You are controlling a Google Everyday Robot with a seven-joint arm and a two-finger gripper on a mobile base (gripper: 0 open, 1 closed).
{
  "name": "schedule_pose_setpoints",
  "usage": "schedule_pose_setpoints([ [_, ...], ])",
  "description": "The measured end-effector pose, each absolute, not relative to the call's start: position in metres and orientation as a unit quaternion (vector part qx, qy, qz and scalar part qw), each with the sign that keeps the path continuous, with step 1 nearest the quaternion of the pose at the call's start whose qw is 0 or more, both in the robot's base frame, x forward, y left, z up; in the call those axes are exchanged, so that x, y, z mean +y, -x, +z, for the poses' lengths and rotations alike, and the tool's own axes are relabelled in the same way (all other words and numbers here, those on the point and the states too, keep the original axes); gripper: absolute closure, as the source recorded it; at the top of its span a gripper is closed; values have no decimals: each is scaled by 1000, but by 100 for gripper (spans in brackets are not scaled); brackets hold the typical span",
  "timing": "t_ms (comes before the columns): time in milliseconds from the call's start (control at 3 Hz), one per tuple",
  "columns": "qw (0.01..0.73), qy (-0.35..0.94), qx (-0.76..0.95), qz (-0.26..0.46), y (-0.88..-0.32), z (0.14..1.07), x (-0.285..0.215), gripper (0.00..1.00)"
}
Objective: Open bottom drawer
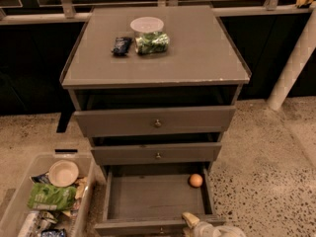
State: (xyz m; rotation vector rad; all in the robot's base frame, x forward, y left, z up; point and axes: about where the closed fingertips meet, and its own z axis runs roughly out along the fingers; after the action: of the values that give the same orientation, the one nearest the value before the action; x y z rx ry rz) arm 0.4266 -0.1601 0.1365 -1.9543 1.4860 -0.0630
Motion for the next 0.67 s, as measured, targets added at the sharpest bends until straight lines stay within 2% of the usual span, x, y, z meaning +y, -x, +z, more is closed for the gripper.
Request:
schedule_pose_setpoints([
  [333,336,749,570,-24,-427,140,-160,100],
  [667,336,749,570,-24,-427,140,-160,81],
])
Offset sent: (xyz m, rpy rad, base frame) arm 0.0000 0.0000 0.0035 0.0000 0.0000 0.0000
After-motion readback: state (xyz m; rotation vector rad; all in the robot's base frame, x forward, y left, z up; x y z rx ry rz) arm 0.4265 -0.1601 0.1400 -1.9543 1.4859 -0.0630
